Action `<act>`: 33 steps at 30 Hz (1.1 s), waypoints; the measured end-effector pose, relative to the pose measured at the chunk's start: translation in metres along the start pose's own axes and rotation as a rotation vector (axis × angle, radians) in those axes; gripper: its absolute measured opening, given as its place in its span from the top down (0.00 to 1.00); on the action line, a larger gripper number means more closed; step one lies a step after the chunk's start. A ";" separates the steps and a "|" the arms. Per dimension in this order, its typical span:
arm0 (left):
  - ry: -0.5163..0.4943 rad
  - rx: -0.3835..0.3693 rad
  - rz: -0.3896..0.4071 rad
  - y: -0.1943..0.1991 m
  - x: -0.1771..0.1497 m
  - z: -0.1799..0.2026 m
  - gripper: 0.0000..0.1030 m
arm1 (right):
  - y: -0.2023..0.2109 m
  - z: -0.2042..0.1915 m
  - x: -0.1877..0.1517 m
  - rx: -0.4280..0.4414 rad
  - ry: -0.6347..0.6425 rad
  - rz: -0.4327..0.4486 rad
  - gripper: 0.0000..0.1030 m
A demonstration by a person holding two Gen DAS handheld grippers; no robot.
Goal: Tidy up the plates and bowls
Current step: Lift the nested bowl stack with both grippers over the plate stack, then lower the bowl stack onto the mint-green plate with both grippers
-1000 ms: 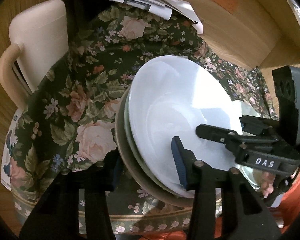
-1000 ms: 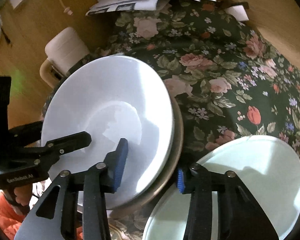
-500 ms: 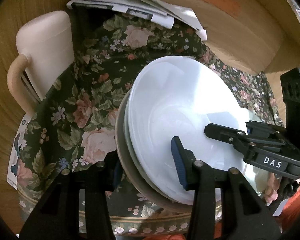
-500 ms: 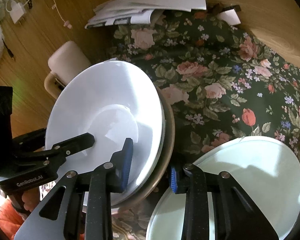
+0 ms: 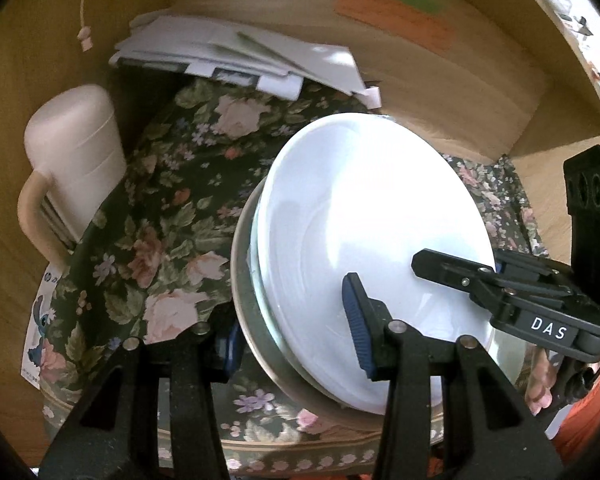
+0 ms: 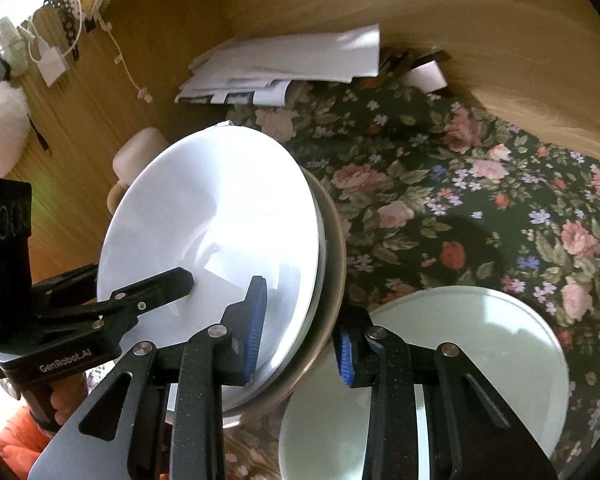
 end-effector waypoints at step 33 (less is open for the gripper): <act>-0.154 -0.124 -0.056 -0.028 -0.012 0.120 0.57 | 0.075 0.091 -0.046 -0.104 -0.159 0.065 0.73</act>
Point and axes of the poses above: each gripper's, at about its wrist camera, not at the fingertips, and y roughly against the way its jaws point, z to its right, x to its top, the point moved 5 cm from there along -y, roughly the way its jaws point, and after that the axes turned 6 degrees about -x, right-handed, at the moved point
